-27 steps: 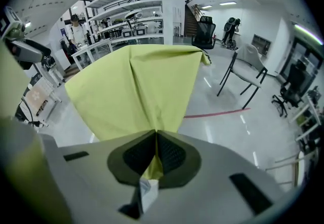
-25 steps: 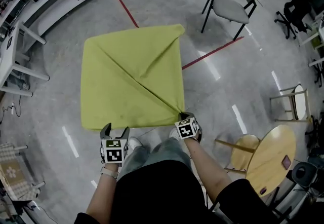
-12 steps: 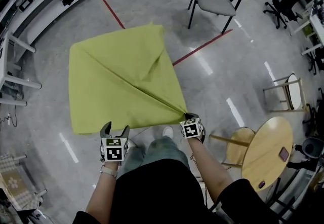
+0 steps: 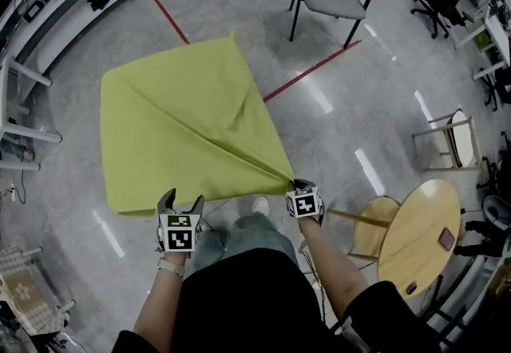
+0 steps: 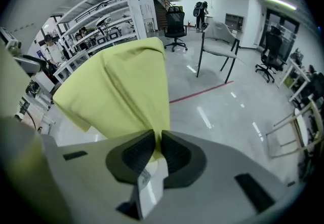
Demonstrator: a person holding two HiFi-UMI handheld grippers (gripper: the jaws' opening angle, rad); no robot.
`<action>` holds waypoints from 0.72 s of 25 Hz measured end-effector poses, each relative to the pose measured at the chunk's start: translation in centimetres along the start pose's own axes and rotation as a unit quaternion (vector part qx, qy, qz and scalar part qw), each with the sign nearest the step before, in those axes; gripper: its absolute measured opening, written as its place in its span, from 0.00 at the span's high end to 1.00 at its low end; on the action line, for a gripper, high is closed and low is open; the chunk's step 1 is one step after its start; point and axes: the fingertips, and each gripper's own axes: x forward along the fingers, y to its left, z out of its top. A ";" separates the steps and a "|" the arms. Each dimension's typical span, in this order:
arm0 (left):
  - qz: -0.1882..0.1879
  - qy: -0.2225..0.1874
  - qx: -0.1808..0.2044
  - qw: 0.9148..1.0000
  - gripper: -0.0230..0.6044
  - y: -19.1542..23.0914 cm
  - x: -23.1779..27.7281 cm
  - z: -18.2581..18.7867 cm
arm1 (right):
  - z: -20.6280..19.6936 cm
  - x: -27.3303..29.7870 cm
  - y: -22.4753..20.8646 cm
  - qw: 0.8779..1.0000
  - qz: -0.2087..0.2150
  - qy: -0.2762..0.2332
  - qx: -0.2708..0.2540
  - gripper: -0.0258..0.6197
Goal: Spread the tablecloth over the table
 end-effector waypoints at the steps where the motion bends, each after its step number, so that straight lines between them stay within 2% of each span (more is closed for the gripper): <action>1: 0.000 0.001 0.001 1.000 0.44 -0.1 0.1 0.0 | 0.0 0.0 -0.1 1.000 0.000 -0.002 0.002 0.89; 5: 0.001 0.002 0.001 1.000 0.44 -0.4 0.4 0.1 | 0.3 0.0 -1.2 0.999 -0.004 -0.020 0.028 0.79; 7: 0.003 0.004 0.001 1.000 0.44 -0.5 0.6 0.2 | 0.6 -0.1 -1.7 0.999 -0.004 -0.025 0.035 0.77; 12: 0.008 0.012 -0.005 1.000 0.44 -1.0 0.9 0.2 | 1.3 -0.1 -2.0 0.999 0.006 -0.028 0.023 0.74; 18: 0.020 0.004 -0.039 0.999 0.44 -0.5 0.9 0.4 | 3.3 -0.6 -1.7 0.999 0.017 -0.037 0.000 0.72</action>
